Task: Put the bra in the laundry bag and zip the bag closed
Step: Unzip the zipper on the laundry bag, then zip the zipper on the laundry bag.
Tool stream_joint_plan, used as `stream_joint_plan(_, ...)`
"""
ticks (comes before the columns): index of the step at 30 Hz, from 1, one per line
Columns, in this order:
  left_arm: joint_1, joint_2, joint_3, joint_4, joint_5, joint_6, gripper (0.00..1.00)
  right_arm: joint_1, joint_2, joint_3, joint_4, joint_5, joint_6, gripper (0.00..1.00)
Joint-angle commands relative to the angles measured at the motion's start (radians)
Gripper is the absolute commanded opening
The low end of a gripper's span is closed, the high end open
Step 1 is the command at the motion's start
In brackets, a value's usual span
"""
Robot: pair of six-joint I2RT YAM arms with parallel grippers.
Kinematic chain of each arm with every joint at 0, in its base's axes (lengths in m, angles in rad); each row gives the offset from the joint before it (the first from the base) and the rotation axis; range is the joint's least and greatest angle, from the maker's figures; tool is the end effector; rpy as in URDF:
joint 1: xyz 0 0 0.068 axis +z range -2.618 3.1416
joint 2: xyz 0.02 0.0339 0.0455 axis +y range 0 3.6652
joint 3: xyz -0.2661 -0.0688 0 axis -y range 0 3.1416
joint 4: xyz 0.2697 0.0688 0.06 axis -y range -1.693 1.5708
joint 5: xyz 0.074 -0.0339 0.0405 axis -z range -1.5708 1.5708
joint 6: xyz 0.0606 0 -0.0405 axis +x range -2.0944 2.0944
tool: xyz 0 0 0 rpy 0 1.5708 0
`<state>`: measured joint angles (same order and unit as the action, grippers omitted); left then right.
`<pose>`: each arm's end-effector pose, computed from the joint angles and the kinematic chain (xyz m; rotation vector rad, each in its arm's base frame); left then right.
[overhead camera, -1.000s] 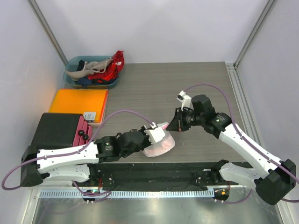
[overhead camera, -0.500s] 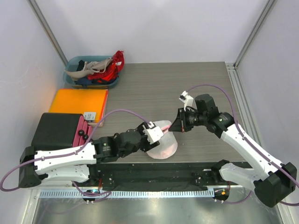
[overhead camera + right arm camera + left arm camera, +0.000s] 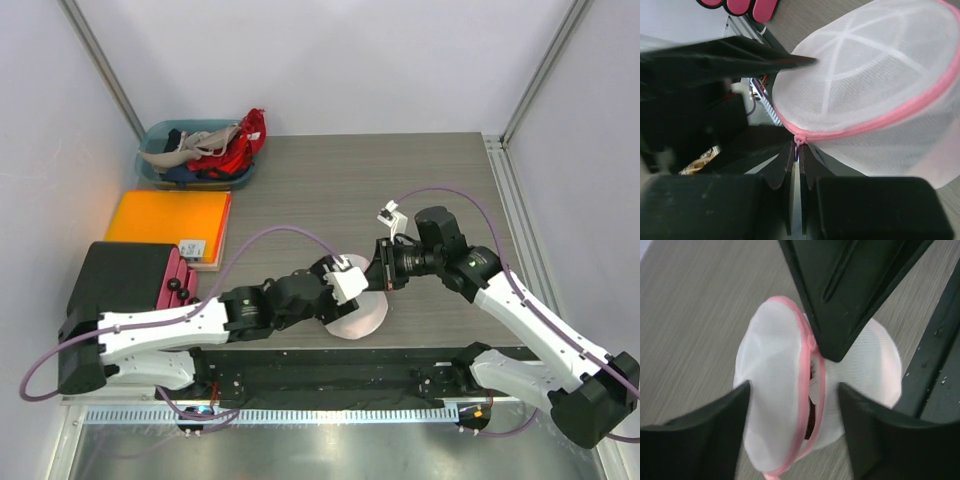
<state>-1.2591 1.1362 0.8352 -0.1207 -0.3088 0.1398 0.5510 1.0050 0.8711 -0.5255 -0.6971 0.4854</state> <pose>0.1106 -0.2832 0.2783 1.1252 1.6481 -0.4206 0.1908 0.1629 0.2878 -0.4953 2.3348 1.3122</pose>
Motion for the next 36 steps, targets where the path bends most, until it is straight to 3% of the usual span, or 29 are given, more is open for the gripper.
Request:
stream_joint_plan(1,0.017,0.053,0.031,0.032,0.01,0.014,0.42,0.018,-0.039,-0.007,0.064,-0.051,0.062,0.19)
stream_joint_plan(4,0.018,0.024,0.006,0.056,-0.016,0.021,0.26,0.017,-0.054,-0.024,0.048,-0.006,0.119,0.44)
stream_joint_plan(7,0.018,-0.042,-0.045,0.105,-0.009,0.027,0.19,-0.005,-0.08,-0.047,0.044,0.103,0.257,0.64)
stream_joint_plan(10,0.018,-0.093,-0.076,0.118,0.002,0.017,0.17,-0.019,-0.109,-0.086,0.064,0.21,0.425,0.71)
stream_joint_plan(17,0.017,-0.107,-0.087,0.151,0.059,0.012,0.17,-0.019,-0.155,-0.129,0.171,0.352,0.673,0.74)
stream_joint_plan(21,0.017,-0.113,-0.1,0.161,0.069,0.007,0.15,-0.019,-0.115,-0.181,0.246,0.357,0.777,0.69)
stream_joint_plan(25,0.017,-0.125,-0.107,0.155,0.079,-0.002,0.12,-0.019,-0.117,-0.21,0.279,0.367,0.818,0.6)
stream_joint_plan(31,0.017,-0.145,-0.1,0.141,0.108,-0.005,0.04,-0.019,-0.163,-0.21,0.203,0.421,0.812,0.58)
stream_joint_plan(36,0.012,-0.158,-0.099,0.141,0.126,-0.012,0.01,0.001,-0.131,-0.245,0.283,0.403,0.864,0.51)
